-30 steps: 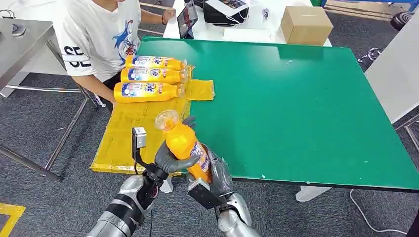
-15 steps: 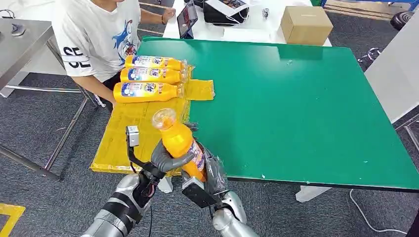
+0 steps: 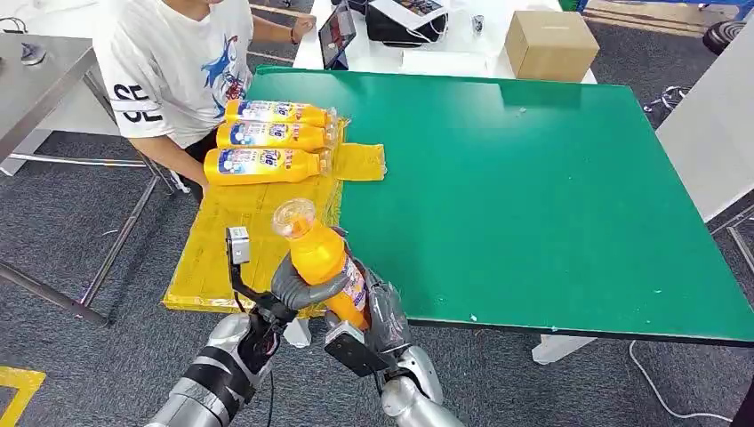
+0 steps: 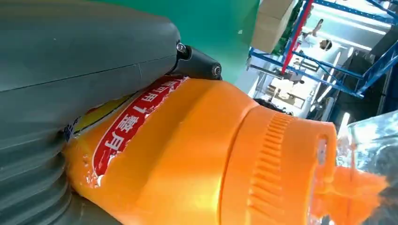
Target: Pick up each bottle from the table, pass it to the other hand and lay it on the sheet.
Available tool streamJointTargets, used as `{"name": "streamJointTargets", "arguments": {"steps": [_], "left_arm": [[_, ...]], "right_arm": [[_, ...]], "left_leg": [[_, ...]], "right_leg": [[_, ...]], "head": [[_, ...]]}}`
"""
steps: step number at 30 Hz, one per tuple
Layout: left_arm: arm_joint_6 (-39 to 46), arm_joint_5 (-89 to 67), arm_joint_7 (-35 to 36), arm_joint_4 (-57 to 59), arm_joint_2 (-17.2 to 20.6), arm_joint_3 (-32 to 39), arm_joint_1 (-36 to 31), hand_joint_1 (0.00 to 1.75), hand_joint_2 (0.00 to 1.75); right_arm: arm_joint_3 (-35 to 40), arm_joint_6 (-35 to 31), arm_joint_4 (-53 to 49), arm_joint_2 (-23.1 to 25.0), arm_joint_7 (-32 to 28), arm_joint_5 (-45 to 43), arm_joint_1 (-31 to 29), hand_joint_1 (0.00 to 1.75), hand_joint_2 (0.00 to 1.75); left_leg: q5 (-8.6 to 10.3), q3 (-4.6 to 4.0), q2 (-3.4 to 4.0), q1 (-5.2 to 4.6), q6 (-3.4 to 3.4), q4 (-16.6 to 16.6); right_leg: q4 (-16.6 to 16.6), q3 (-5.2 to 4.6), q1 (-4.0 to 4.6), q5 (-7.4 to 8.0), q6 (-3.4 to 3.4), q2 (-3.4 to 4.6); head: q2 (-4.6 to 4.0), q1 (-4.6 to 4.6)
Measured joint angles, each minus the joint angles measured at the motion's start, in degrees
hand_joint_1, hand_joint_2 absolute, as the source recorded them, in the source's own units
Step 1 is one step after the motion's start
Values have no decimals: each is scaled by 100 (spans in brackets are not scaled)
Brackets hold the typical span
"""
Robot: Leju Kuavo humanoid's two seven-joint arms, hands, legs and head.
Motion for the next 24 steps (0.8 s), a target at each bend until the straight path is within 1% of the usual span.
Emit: {"name": "streamJointTargets", "arguments": {"steps": [1,2,3,8,9,12,15,17,18,19,20,22,24], "left_arm": [[13,0,0,-17,7,-9,-1,175,175],[28,0,0,-22,9,-15,-3,175,175],[50,0,0,-35,11,-15,-2,175,175],[253,-13,2,-127,11,-48,-11,175,175],[269,-13,2,-133,11,-57,-11,175,175],[335,-44,-11,-164,9,-72,-11,175,175],[853,-484,-245,-254,11,-70,3,175,175],[1778,-1062,-710,-317,31,11,-19,175,175],[2477,-1465,-998,-352,35,143,-63,175,175],[3028,-1685,-1123,-352,37,272,-147,175,175],[3264,-1773,-1128,-352,66,412,-237,175,175],[3154,-1884,-1128,-352,118,665,-373,175,175],[3069,-1974,-1141,-354,118,767,-408,175,175]], "right_arm": [[0,-35,4,0,-4,2,-8,131,175],[-2,-54,4,0,-4,2,-19,7,175],[-6,-70,7,0,-4,7,-30,0,175],[-33,-109,15,7,59,48,-94,0,175],[-37,-109,15,11,61,52,-103,0,0],[-55,-34,24,17,66,28,-145,0,0],[-107,646,-75,17,68,-355,-151,0,0],[-173,1443,-495,-35,55,-920,-51,0,0],[-179,2011,-981,-118,104,-1356,72,0,0],[-192,2316,-1469,-194,246,-1506,152,0,0],[-216,2506,-1791,-245,374,-1519,196,0,0],[-265,2632,-2338,-332,466,-1543,289,0,0],[-289,2656,-2645,-383,455,-1543,336,0,0]], "left_leg": [[0,0,0,0,0,0],[0,0,0,0,0,0],[0,0,0,0,0,0],[0,0,0,0,0,0],[0,0,0,0,0,0],[0,0,0,0,0,0],[0,0,0,0,0,0],[1,-1,-1,0,0,0],[2,-4,-1,0,0,0],[2,-4,1,0,0,0],[2,-3,2,0,-1,0],[3,0,2,1,0,0],[6,-1,-2,0,3,0]], "right_leg": [[0,0,0,0,0,0],[0,0,0,0,0,0],[0,0,0,0,0,0],[0,0,0,0,0,0],[0,0,0,0,0,0],[0,0,0,0,0,0],[0,0,0,0,0,0],[1,-1,1,1,0,-1],[1,-4,1,1,0,-1],[1,-4,1,2,-1,0],[0,-5,0,3,-1,1],[0,-5,1,3,-1,0],[1,-1,0,2,-1,-5]], "head": [[0,-2],[0,0],[0,-2],[0,-2],[0,-4],[0,-2],[0,-2],[0,-4],[0,2],[0,2],[0,-2],[0,0],[0,2]]}}
